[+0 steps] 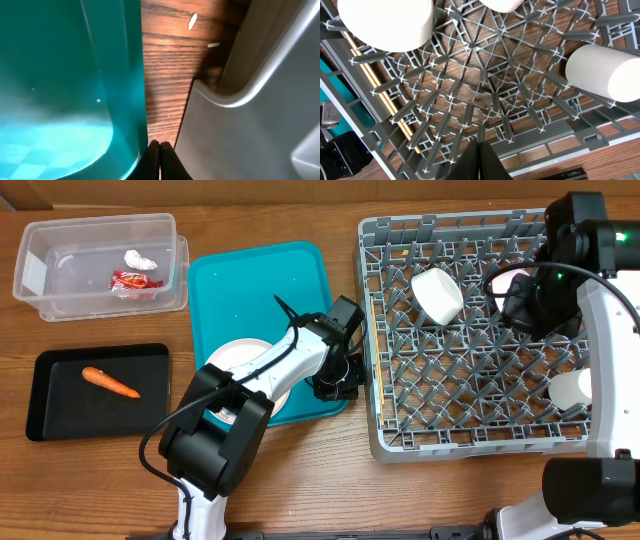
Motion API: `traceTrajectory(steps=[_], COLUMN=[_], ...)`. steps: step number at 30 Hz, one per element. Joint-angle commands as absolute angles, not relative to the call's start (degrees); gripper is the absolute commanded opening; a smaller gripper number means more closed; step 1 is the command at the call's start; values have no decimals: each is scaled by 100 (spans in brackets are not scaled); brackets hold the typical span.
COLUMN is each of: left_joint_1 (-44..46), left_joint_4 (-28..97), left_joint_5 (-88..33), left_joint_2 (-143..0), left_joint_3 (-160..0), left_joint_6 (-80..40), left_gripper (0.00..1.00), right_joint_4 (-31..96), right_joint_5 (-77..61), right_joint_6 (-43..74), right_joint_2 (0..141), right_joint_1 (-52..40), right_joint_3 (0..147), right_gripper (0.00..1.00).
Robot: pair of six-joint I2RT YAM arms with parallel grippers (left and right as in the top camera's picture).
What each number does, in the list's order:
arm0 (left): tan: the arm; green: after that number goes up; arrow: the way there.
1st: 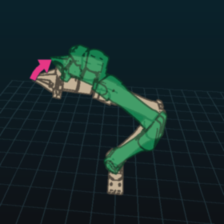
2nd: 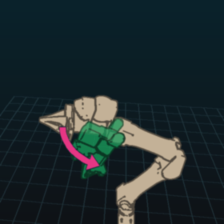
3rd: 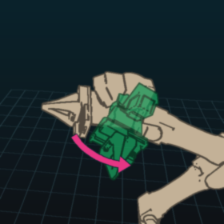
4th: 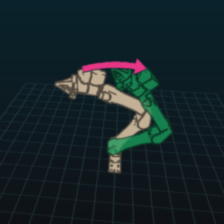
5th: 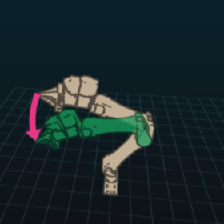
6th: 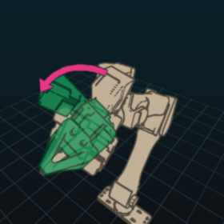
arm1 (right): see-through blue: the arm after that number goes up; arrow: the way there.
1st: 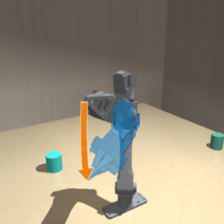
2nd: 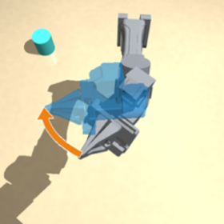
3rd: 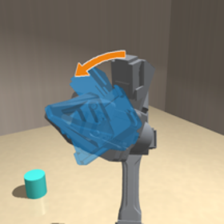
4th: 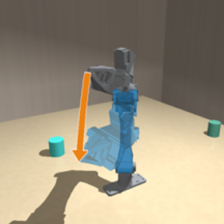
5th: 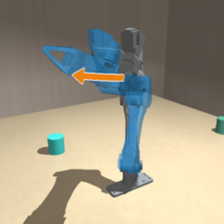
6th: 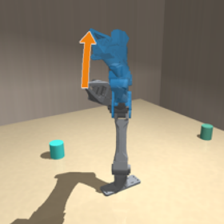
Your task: Sort waste into correct bins and load items into the dishwasher
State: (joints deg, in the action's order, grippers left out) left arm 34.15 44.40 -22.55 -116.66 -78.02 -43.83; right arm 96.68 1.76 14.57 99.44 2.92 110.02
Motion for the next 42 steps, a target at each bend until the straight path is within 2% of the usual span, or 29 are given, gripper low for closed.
traceTrajectory(steps=[1,9,23,36,42], left_joint_1=[3286,2930,2915,2891,2738], left_joint_4=[4525,4698,5295,5448,6440], left_joint_5=[-2228,-2259,-1588,-1573,-1391], left_joint_2=[-11773,-11773,-11760,-11756,-11664], left_joint_3=[-7765,-7769,-8318,-8348,-8840], left_joint_6=[-4521,-4477,-4040,-4018,-3542], left_gripper=[4,4,4,4,4], right_joint_4=[9657,9655,9657,9660,9657], right_joint_5=[209,209,209,207,209], right_joint_6=[1387,1352,1352,1352,1352], right_joint_2=[9911,9911,9911,9911,9911], right_joint_1=[298,298,298,298,298], right_joint_3=[11032,11032,11032,11032,11032], right_gripper=[5,5,5,4,5])
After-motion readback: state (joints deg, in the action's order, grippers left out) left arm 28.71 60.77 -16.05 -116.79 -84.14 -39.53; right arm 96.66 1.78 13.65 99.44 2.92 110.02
